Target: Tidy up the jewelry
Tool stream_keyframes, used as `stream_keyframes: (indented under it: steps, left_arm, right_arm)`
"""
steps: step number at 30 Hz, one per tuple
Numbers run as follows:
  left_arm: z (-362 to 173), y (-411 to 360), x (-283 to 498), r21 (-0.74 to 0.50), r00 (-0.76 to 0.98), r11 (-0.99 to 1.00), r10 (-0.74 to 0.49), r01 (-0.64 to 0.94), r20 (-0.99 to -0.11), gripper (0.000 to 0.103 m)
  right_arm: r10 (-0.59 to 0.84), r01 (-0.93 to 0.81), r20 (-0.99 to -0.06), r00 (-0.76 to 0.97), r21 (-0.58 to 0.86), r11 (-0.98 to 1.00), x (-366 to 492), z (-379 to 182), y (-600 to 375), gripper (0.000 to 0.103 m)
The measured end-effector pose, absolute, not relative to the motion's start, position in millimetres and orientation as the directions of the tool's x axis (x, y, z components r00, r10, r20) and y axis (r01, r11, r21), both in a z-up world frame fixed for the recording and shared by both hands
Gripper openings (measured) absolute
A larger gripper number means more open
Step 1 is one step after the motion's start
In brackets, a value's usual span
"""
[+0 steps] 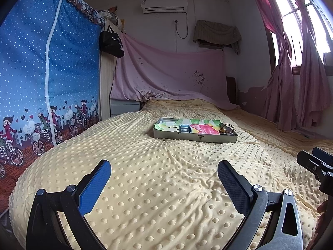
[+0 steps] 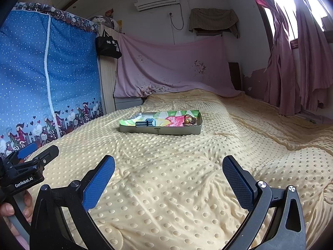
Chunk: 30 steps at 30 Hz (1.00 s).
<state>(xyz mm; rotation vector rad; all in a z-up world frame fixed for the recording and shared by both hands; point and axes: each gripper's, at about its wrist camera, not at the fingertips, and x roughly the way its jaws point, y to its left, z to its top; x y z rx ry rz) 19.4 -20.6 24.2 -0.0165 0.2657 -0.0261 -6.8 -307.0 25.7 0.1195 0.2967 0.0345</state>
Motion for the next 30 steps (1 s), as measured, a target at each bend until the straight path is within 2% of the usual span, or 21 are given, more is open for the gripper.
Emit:
stream_keyframes:
  steps: [30]
  left_arm:
    - [26.2,-18.6,19.6,-0.016,0.963,1.000,-0.022,0.018,-0.269,0.103]
  right_arm:
    - [0.055,-0.022,-0.294,0.954,0.117,0.993,-7.4,23.9,-306.0,0.102]
